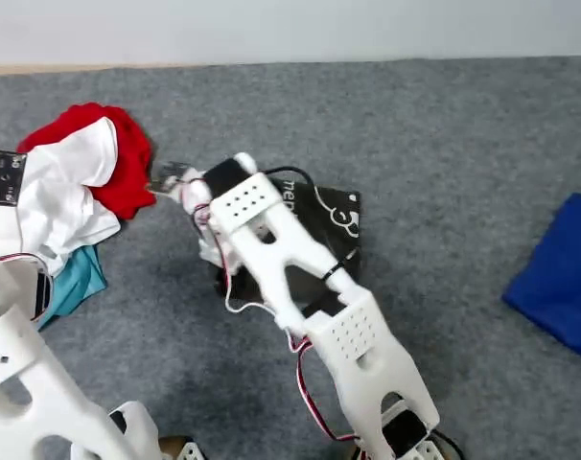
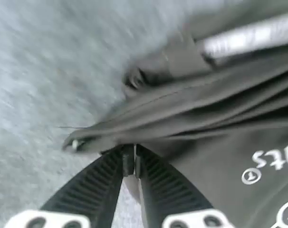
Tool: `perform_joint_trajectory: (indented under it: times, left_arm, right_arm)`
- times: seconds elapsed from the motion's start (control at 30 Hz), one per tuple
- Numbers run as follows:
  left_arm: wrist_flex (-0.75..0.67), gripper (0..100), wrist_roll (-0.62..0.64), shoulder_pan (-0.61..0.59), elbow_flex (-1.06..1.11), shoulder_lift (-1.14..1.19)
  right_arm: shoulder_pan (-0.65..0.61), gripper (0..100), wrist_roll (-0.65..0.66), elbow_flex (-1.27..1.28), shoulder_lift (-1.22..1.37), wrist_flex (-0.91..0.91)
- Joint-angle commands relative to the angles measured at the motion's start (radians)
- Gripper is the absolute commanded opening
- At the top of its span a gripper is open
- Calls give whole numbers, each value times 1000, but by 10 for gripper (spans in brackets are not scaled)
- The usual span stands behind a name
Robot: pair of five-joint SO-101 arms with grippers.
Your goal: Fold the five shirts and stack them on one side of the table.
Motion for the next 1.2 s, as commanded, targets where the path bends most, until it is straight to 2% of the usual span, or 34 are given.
perform_joint_trajectory:
  times: [0.0,0.27,0.37,0.63,0.73,0.97,1.17]
  left_arm:
    - [-14,115,-9,2,-4,-18]
    - [-28,115,-6,3,-2,-15]
    - [-31,115,-6,3,-2,-14]
    - [-54,115,-5,3,-2,-14]
    - [-52,115,-5,3,-1,-14]
    - [-52,115,-5,3,-1,-14]
    - [-54,115,-5,3,-1,-14]
  right_arm:
    - [19,9,-2,-123,-105,39]
    - [177,9,-2,-81,-108,44]
    - [165,9,-2,-23,-76,41]
    - [-39,9,-2,-20,48,7]
    - [-77,9,-2,-21,56,-16]
    - [-28,9,-3,-180,-28,45]
    - [79,9,-6,-72,-174,48]
